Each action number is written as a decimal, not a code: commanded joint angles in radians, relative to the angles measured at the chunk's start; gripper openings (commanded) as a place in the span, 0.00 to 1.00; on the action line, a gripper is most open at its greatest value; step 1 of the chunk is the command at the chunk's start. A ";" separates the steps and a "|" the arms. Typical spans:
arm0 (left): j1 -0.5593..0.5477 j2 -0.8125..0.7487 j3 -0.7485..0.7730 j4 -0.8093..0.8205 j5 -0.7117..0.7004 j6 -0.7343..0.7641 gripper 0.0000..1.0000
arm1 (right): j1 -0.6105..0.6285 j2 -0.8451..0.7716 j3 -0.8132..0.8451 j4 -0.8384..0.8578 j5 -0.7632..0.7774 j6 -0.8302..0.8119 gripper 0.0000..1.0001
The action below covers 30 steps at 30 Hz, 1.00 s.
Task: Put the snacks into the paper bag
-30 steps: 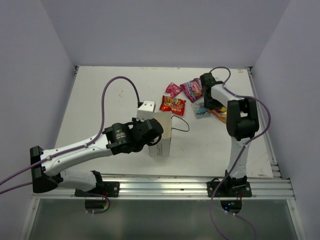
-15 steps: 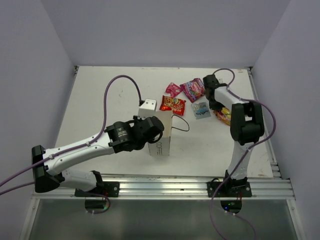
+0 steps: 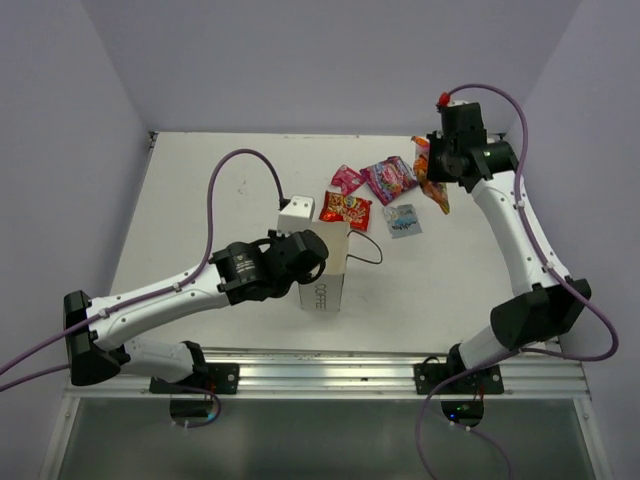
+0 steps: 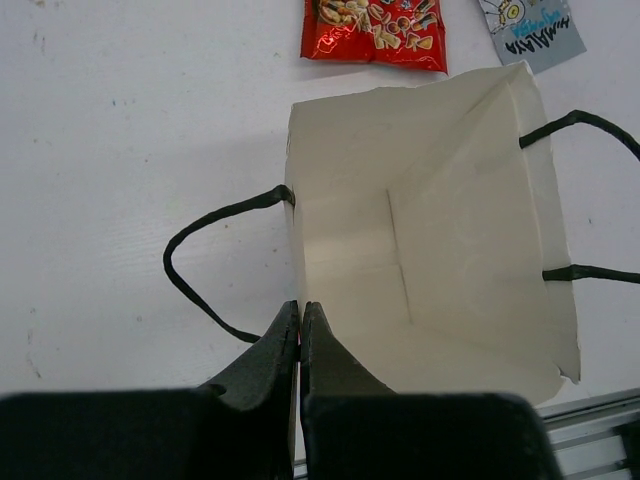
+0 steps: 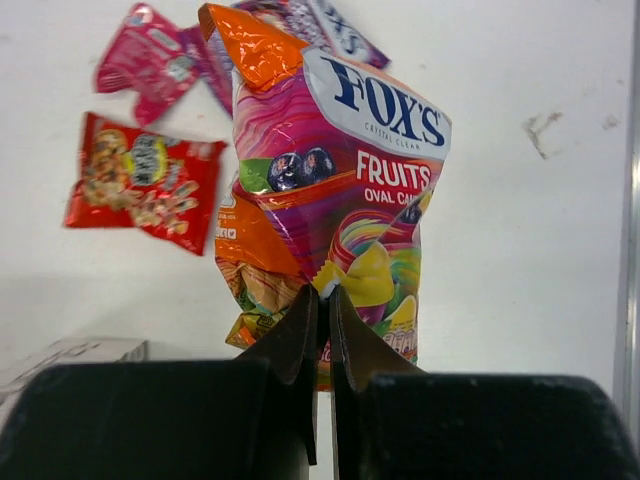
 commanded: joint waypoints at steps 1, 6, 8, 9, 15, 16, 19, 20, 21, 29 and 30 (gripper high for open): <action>0.012 0.000 -0.013 0.055 0.007 0.012 0.00 | 0.072 -0.047 0.101 -0.109 -0.187 0.005 0.00; 0.013 0.000 -0.017 0.065 0.016 0.011 0.00 | 0.192 -0.061 0.208 -0.143 -0.381 0.095 0.00; 0.013 0.000 -0.017 0.065 0.019 0.012 0.00 | 0.239 -0.069 0.230 -0.118 -0.466 0.129 0.00; 0.013 0.000 -0.017 0.069 0.021 0.012 0.00 | 0.255 -0.081 0.235 -0.104 -0.493 0.161 0.00; 0.013 0.000 -0.019 0.078 0.026 0.011 0.00 | 0.321 -0.090 0.290 -0.083 -0.629 0.273 0.00; 0.013 0.000 -0.019 0.078 0.024 0.012 0.00 | 0.328 -0.097 0.279 -0.078 -0.639 0.283 0.00; 0.013 0.002 -0.017 0.087 0.027 0.015 0.00 | 0.359 -0.139 0.201 -0.038 -0.675 0.324 0.00; 0.013 0.002 -0.016 0.087 0.026 0.017 0.00 | 0.371 -0.150 0.157 -0.014 -0.681 0.348 0.00; 0.013 0.002 -0.017 0.088 0.024 0.017 0.00 | 0.374 -0.159 0.137 -0.002 -0.697 0.364 0.00; 0.013 0.008 -0.010 0.087 0.030 0.018 0.00 | 0.439 -0.221 0.069 -0.018 -0.727 0.453 0.00; 0.013 0.008 -0.010 0.088 0.032 0.018 0.00 | 0.443 -0.225 0.069 -0.023 -0.730 0.459 0.00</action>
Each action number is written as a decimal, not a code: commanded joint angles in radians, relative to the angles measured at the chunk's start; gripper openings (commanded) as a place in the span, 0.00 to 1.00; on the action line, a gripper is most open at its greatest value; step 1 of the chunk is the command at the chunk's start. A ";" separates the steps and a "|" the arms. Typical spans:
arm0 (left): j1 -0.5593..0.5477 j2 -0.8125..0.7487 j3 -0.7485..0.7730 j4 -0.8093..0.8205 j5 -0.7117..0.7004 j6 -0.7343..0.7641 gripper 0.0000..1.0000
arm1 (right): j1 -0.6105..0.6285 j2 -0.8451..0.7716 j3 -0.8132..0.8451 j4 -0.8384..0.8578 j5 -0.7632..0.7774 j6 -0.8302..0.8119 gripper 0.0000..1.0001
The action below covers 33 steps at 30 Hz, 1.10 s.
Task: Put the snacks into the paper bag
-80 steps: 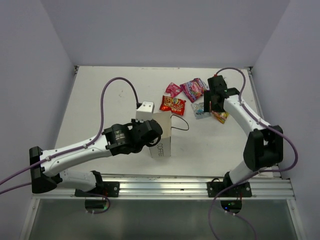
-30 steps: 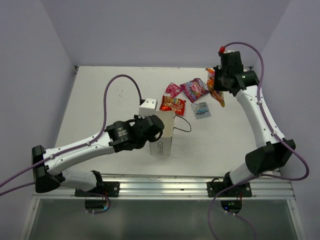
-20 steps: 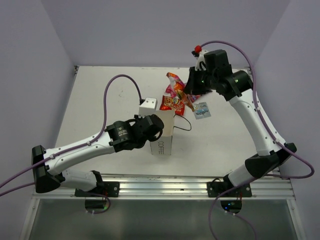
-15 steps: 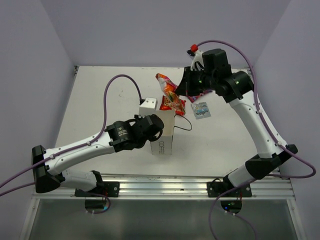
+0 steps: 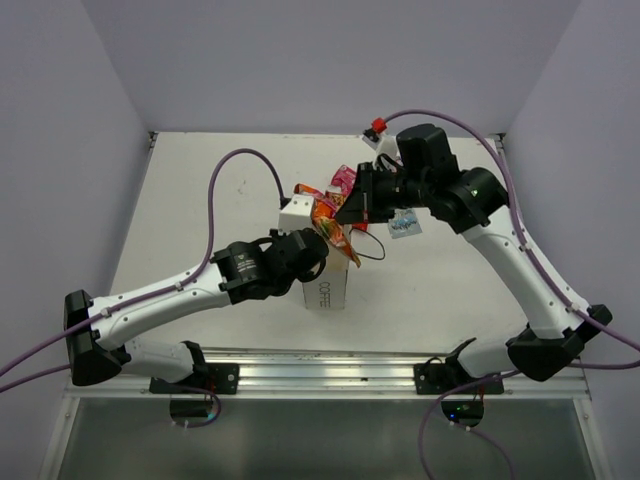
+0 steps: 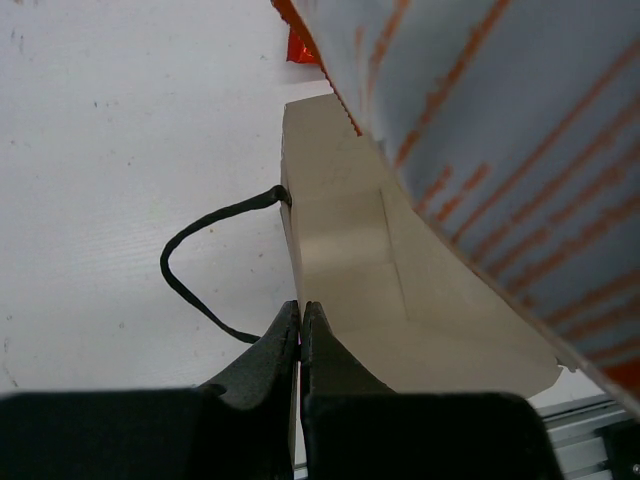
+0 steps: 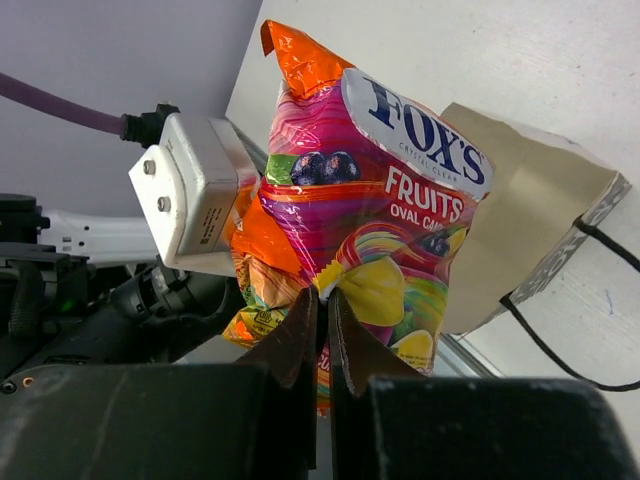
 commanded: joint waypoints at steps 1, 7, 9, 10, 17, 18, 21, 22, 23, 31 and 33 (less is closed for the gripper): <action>0.003 0.005 0.003 0.041 0.005 0.020 0.00 | 0.021 -0.063 0.008 0.029 -0.063 0.069 0.00; 0.003 0.011 0.006 0.046 0.011 0.023 0.00 | 0.040 -0.087 -0.028 -0.042 -0.060 0.088 0.00; 0.003 0.012 0.009 0.052 0.014 0.029 0.00 | 0.040 -0.092 -0.066 -0.076 -0.063 0.082 0.00; 0.003 0.014 0.012 0.052 0.015 0.032 0.00 | 0.043 -0.095 -0.080 -0.080 -0.071 0.083 0.00; 0.003 0.020 0.012 0.057 0.018 0.034 0.00 | 0.047 -0.110 -0.230 -0.073 -0.092 0.095 0.00; 0.003 0.020 0.012 0.057 0.018 0.034 0.00 | 0.047 -0.107 -0.238 -0.070 -0.098 0.100 0.00; 0.003 0.017 0.014 0.055 0.018 0.034 0.00 | 0.047 -0.087 -0.233 -0.093 -0.083 0.111 0.00; 0.003 0.015 0.014 0.055 0.015 0.034 0.00 | 0.047 -0.077 -0.206 -0.112 -0.075 0.106 0.00; 0.003 0.014 0.014 0.057 0.015 0.035 0.00 | 0.047 -0.052 -0.186 -0.161 -0.060 0.088 0.00; 0.003 -0.001 -0.002 0.069 0.017 0.037 0.00 | 0.047 0.104 -0.010 -0.228 0.000 0.062 0.00; 0.003 -0.008 -0.005 0.069 0.014 0.037 0.00 | 0.047 0.156 0.023 -0.232 0.012 0.059 0.00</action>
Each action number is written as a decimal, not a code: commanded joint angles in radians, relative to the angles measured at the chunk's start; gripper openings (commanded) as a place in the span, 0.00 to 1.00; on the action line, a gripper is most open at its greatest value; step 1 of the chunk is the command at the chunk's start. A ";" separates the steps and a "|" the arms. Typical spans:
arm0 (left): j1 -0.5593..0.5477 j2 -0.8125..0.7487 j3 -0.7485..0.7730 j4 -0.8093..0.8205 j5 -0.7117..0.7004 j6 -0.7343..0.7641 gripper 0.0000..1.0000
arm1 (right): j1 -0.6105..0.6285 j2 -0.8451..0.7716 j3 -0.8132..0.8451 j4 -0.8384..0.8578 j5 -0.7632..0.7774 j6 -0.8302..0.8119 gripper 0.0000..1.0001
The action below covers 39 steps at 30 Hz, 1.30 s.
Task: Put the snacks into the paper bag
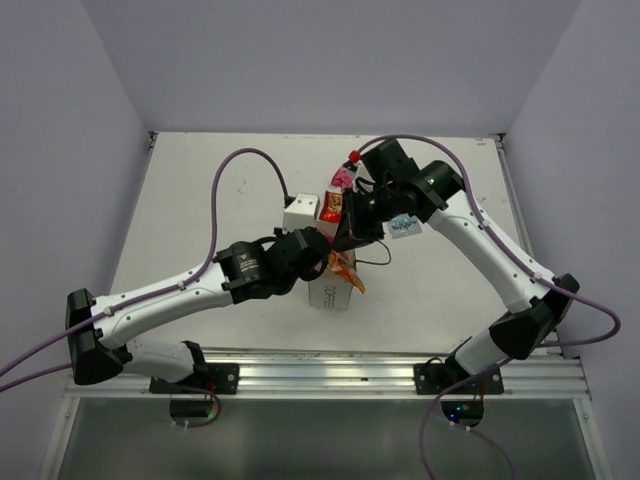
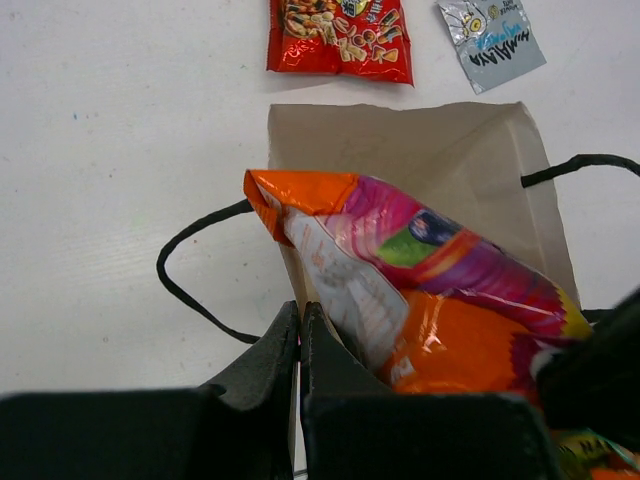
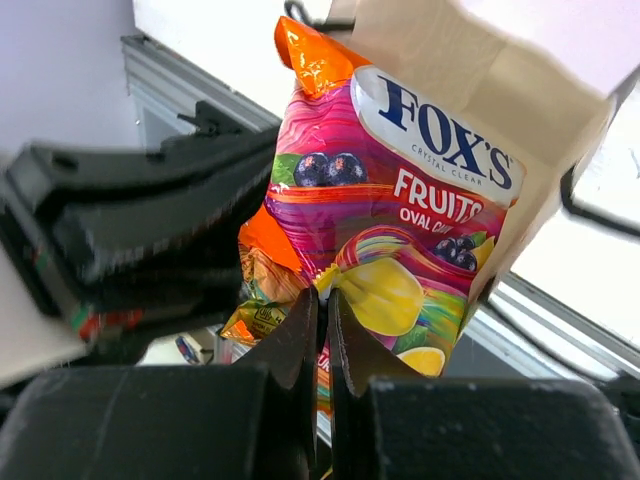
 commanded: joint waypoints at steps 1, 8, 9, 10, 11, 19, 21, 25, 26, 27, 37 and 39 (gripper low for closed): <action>0.003 -0.023 -0.005 0.022 -0.005 0.013 0.00 | 0.005 0.069 0.107 -0.043 0.022 -0.018 0.00; 0.003 -0.043 -0.011 0.024 -0.009 0.016 0.00 | 0.005 0.184 0.223 -0.046 0.043 -0.040 0.02; 0.003 -0.045 -0.011 0.022 -0.012 0.018 0.00 | 0.005 0.195 0.245 -0.058 0.045 -0.046 0.07; 0.003 -0.048 -0.009 0.024 -0.017 0.020 0.00 | 0.005 0.210 0.292 -0.080 0.048 -0.061 0.17; 0.003 -0.048 -0.006 0.024 -0.022 0.026 0.00 | 0.005 0.213 0.318 -0.094 0.061 -0.070 0.23; 0.004 -0.034 0.007 0.025 -0.037 0.046 0.00 | 0.003 0.216 0.599 -0.279 0.195 -0.147 0.51; 0.004 -0.031 0.011 0.024 -0.037 0.049 0.00 | -0.003 0.200 0.601 -0.287 0.241 -0.156 0.53; 0.006 -0.032 0.012 0.021 -0.042 0.050 0.00 | -0.110 0.164 0.476 -0.209 0.336 -0.239 0.57; 0.006 -0.034 0.012 0.019 -0.042 0.052 0.00 | -0.151 0.155 0.423 -0.168 0.332 -0.256 0.57; 0.006 -0.034 0.012 0.018 -0.043 0.052 0.00 | -0.238 0.150 0.318 -0.119 0.330 -0.274 0.58; 0.006 -0.037 0.018 -0.002 -0.032 0.039 0.00 | -0.435 0.656 0.513 0.179 0.446 -0.420 0.68; 0.006 -0.036 0.024 -0.004 -0.029 0.039 0.00 | -0.443 0.733 0.622 0.187 0.473 -0.420 0.68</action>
